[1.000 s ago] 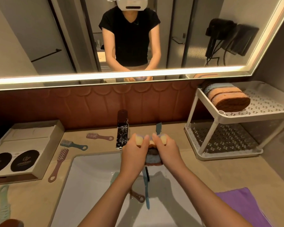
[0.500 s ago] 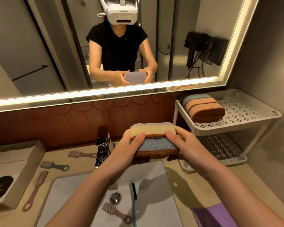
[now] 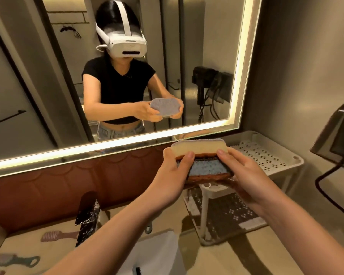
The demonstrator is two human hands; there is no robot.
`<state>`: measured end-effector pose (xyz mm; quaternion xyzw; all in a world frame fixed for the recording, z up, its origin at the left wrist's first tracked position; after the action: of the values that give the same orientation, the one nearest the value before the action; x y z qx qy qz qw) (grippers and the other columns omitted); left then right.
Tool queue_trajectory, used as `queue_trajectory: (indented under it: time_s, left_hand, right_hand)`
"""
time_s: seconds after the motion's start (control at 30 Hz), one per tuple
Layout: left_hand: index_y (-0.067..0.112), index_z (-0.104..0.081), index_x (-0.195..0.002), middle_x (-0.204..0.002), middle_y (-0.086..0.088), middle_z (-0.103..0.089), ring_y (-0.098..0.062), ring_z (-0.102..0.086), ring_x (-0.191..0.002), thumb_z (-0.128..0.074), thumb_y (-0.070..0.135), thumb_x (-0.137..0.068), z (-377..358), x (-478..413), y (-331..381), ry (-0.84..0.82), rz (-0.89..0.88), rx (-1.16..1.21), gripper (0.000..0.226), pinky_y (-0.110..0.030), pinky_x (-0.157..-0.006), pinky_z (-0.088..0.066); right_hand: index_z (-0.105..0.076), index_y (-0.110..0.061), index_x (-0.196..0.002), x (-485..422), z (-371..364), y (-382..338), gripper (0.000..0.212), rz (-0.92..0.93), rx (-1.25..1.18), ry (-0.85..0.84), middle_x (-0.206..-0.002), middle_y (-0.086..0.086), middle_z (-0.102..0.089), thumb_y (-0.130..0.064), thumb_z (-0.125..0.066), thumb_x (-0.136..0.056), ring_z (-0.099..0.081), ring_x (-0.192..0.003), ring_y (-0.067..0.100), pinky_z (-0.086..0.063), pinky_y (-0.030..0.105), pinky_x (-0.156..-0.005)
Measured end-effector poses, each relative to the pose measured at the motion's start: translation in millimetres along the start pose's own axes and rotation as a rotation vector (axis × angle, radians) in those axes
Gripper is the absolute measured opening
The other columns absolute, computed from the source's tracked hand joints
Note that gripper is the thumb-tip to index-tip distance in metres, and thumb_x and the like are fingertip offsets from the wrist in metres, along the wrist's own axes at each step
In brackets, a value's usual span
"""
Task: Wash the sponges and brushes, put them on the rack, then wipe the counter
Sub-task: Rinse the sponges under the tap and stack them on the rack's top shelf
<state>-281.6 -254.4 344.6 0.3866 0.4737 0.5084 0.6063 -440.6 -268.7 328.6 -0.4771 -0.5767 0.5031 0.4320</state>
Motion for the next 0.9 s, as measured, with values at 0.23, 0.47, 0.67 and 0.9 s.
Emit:
queue_trajectory:
  time_s: [0.23, 0.47, 0.67, 0.9]
  left_hand:
    - [0.024, -0.034, -0.127, -0.12, -0.001, -0.052, -0.012, -0.054, -0.108, -0.034, 0.047, -0.096, -43.3, -53.8, 15.4, -0.077, -0.022, 0.013, 0.039, -0.023, -0.082, -0.05]
    - [0.014, -0.049, -0.115, -0.121, -0.007, -0.054, -0.021, -0.047, -0.116, -0.005, 0.054, -0.087, -79.9, -82.6, -5.6, -0.047, -0.17, -0.412, 0.067, -0.034, -0.101, -0.033]
    - [0.022, -0.011, -0.15, -0.159, -0.001, 0.0, -0.018, 0.007, -0.146, -0.017, 0.053, -0.096, -100.2, -97.7, -53.7, -0.091, -0.087, -0.898, 0.063, -0.038, -0.117, 0.002]
    - [0.026, -0.013, -0.149, -0.159, 0.005, -0.007, -0.012, 0.003, -0.146, -0.023, 0.054, -0.095, -100.7, -98.4, -62.8, -0.027, -0.118, -0.9, 0.062, -0.034, -0.118, -0.003]
  right_hand:
    - [-0.052, -0.017, -0.122, -34.5, 43.8, -15.2, 0.046, 0.05, -0.192, 0.221, -0.107, 0.009, -0.063, -0.033, -0.063, -0.08, -0.065, -0.091, 0.016, -0.054, 0.02, -0.059]
    - [-0.046, -0.012, -0.122, -58.3, 95.1, -11.2, 0.037, 0.086, -0.316, 0.429, -0.099, 0.007, -0.059, -0.025, -0.058, -0.089, -0.06, -0.09, 0.016, -0.05, 0.027, -0.068]
    - [-0.043, -0.015, -0.127, -70.9, 136.8, 4.3, 0.045, 0.066, -0.26, 0.673, -0.113, 0.01, -0.053, -0.025, -0.062, -0.087, -0.056, -0.1, 0.021, -0.051, 0.036, -0.08]
    - [-0.043, -0.01, -0.125, -96.4, 161.5, 9.7, 0.047, 0.053, 0.076, 0.699, -0.111, 0.012, -0.054, -0.023, -0.066, -0.085, -0.057, -0.098, 0.024, -0.053, 0.04, -0.081]
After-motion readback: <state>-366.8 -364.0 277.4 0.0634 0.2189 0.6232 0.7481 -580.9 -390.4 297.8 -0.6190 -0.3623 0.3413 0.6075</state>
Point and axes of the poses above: each hand's wrist, its own x-axis away from the middle knuckle, its own z-axis out of the back of the hand, y = z × x, the point moved 5 cm from there along -x, towards the middle knuckle
